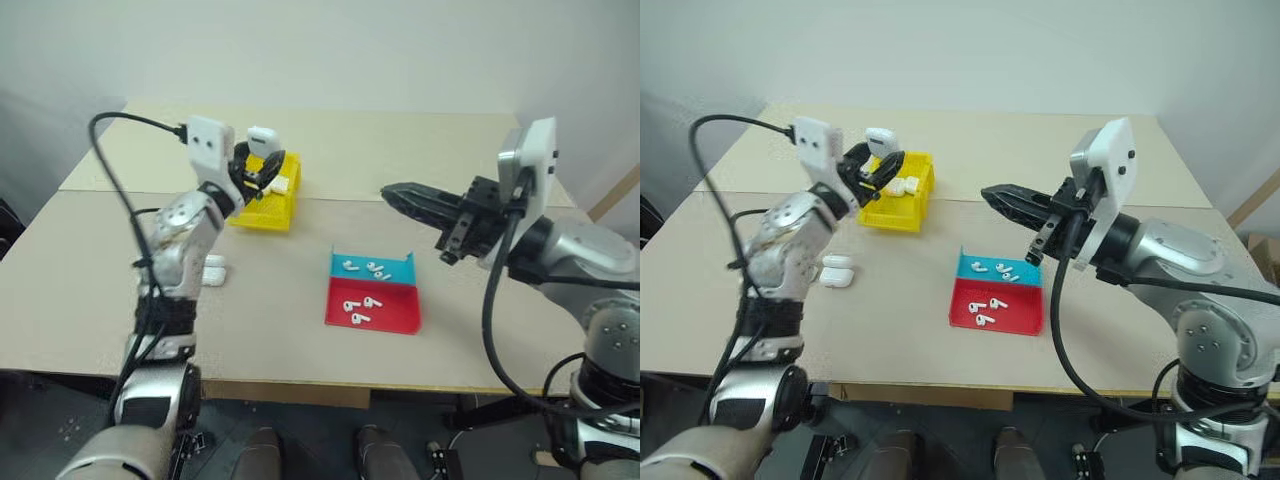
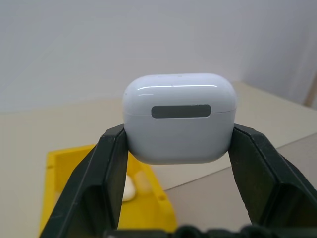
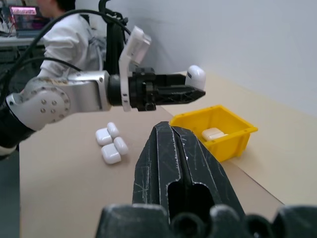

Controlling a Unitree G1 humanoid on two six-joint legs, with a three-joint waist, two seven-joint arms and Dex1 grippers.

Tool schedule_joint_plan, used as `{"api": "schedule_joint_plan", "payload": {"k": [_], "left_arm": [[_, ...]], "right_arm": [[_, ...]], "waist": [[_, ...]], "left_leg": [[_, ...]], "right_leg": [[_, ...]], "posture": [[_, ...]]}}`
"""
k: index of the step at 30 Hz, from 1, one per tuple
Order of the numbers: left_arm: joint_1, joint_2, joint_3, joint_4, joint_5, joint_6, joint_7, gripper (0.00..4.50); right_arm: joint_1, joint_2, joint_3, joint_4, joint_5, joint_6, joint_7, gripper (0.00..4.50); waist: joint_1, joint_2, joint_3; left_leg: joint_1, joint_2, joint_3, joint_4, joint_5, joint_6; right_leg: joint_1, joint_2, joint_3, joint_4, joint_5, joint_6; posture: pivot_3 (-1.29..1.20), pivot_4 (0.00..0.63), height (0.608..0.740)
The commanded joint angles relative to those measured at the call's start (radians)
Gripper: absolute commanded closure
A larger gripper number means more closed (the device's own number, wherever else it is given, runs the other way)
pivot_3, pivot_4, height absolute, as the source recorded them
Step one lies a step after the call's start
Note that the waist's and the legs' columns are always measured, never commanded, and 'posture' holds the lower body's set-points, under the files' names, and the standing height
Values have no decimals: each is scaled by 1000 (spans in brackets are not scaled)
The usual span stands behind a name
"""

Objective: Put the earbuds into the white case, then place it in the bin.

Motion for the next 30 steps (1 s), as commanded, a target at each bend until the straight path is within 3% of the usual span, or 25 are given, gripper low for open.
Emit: {"api": "schedule_joint_plan", "payload": {"k": [1, 9, 14, 16, 20, 23, 26, 30], "left_arm": [[-127, -38, -1, 214, 81, -58, 126, 1731], [-325, -66, -4, 640, 155, -74, 205, 1731], [-341, -73, -13, 691, 187, -115, 223, 113], [-333, -71, -14, 672, 195, -128, 228, 23], [-286, -43, -18, 543, 163, -93, 94, 23], [-187, 7, -21, 303, 89, -54, -95, 23], [-63, 95, -43, 59, 41, -42, -275, 23], [92, 222, -15, -208, -100, 41, -482, 23]], "right_arm": [[-9, 0, -3, -48, -7, -54, -27, 4483], [10, -9, 15, -51, -19, -63, -55, 4483], [48, -12, -6, -62, -10, -67, -65, 4500], [67, -15, -27, -71, 10, -74, -65, 4500], [105, -37, -64, -68, 24, -101, -32, 4500], [127, -52, -81, -30, 8, -123, -7, 4500], [205, -60, -60, -14, -91, -202, 32, 4500], [301, -101, -52, 22, -105, -229, 139, 4500]], "waist": [[1, 0, 0], [-6, 0, 0], [-6, 0, 0], [-5, 0, 0], [-4, 0, 0], [-9, 0, 0], [-18, 0, 0], [-27, 0, 0]], "left_leg": [[-1, 0, 0, 0, 0, 0], [-2, 0, 0, 0, 0, 0], [-2, -1, 0, 0, 0, 0], [-3, -1, 0, 0, 0, 0], [-2, -1, 0, 0, 0, 0], [-2, 0, 0, -1, 0, 0], [-1, 0, 0, -2, 0, 0], [0, 0, 1, -2, 0, 0]], "right_leg": [[0, 0, 0, -1, 0, 0], [-2, 0, 0, -1, 0, 0], [-2, 0, 0, 0, 0, 0], [-2, 0, 0, -1, 0, 0], [-2, 0, 0, 0, 0, 0], [-2, 0, 0, 0, 0, 0], [-2, 0, 0, 1, 0, 0], [-1, 0, 1, 1, 0, 0]], "posture": [[0, 150, 740], [0, 150, 740], [0, 150, 740], [0, 150, 740], [0, 150, 740], [0, 150, 740], [0, 150, 740], [0, 150, 740]]}}
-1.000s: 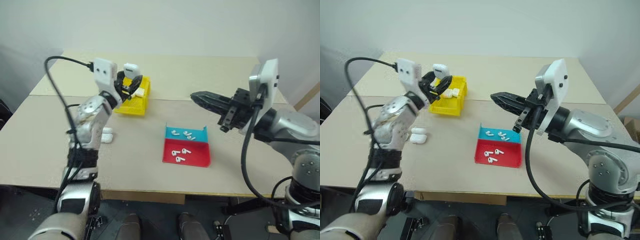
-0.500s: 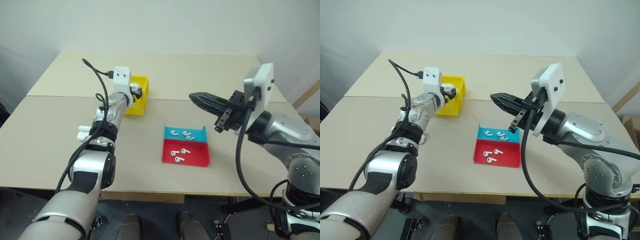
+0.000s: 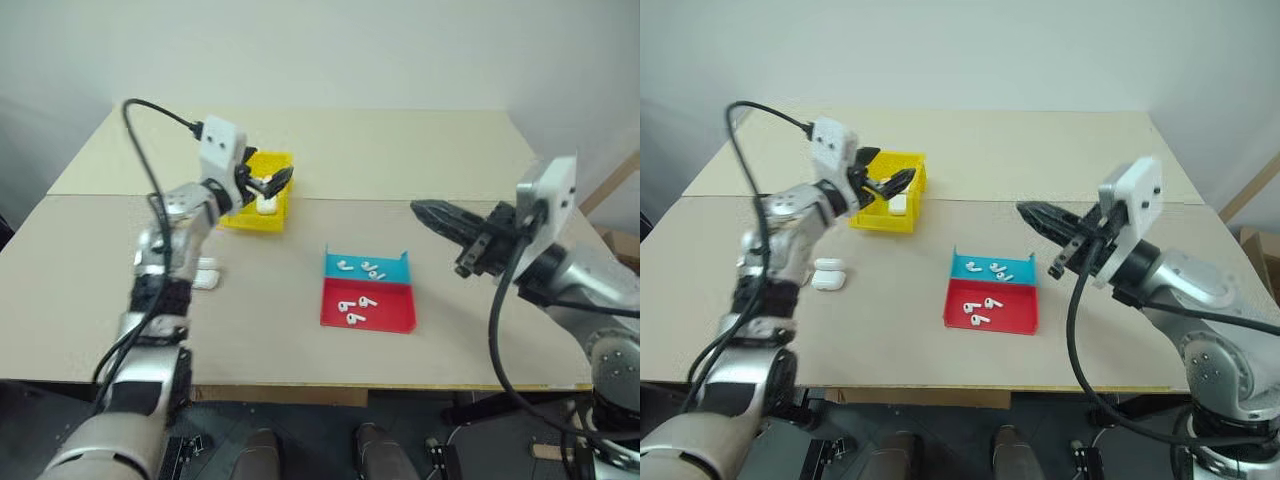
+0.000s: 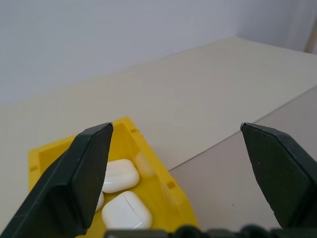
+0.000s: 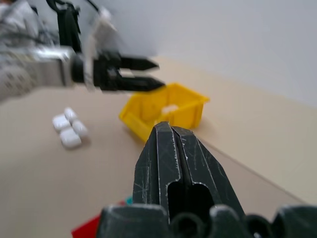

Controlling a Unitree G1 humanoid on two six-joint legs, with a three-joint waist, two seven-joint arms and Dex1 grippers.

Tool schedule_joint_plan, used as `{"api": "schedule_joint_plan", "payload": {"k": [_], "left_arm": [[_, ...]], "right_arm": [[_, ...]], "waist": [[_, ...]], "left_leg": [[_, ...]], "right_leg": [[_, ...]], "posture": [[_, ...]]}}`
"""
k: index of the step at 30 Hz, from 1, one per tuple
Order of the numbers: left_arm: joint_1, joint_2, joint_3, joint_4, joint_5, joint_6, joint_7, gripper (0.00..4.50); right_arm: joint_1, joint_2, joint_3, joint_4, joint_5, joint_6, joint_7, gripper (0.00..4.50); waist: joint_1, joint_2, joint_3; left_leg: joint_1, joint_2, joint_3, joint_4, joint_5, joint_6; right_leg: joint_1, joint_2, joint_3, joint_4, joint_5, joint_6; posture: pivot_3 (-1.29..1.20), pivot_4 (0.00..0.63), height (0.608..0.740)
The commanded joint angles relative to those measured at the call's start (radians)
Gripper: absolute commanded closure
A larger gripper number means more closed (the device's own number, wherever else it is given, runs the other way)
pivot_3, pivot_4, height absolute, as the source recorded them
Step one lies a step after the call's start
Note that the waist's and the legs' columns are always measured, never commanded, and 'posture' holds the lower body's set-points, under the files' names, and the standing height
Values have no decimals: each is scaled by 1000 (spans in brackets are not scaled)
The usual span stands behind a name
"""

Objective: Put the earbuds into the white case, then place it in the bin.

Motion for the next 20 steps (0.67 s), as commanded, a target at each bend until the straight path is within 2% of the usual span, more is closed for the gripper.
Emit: {"api": "schedule_joint_plan", "payload": {"k": [1, 5, 11, 15, 20], "left_arm": [[78, 92, 26, -227, -125, 69, -174, 23], [203, 208, 57, -389, -228, 96, -325, 23], [428, 397, 179, -563, -412, 141, -561, 23], [518, 448, 259, -629, -521, 194, -593, 23], [563, 462, 287, -672, -584, 241, -559, 23]], "right_arm": [[42, -39, -13, 12, -7, -56, 103, 4500], [109, -91, -27, 42, -28, -92, 216, 4500], [111, -138, -46, 95, 11, -105, 345, 4500], [106, -151, -35, 99, -5, -112, 382, 4500], [103, -157, -22, 105, -24, -117, 399, 4500]], "waist": [[-3, 0, 0], [-3, 0, 0], [-10, 0, 0], [-5, 0, 0], [1, 0, 0]], "left_leg": [[1, 0, 0, 0, 0, 0], [2, 0, 0, 0, 0, 0], [2, 2, 1, 0, 0, 0], [3, 2, 1, 0, 0, 0], [3, 2, 1, 1, 0, 0]], "right_leg": [[0, 0, 0, 0, 0, 0], [2, 0, 0, 0, 0, 0], [1, 1, 0, 0, -1, 0], [2, 1, 0, 0, -2, 1], [2, 1, 0, 0, -4, 4]], "posture": [[0, 150, 740], [0, 150, 740], [0, 150, 740], [0, 150, 740], [0, 150, 740]]}}
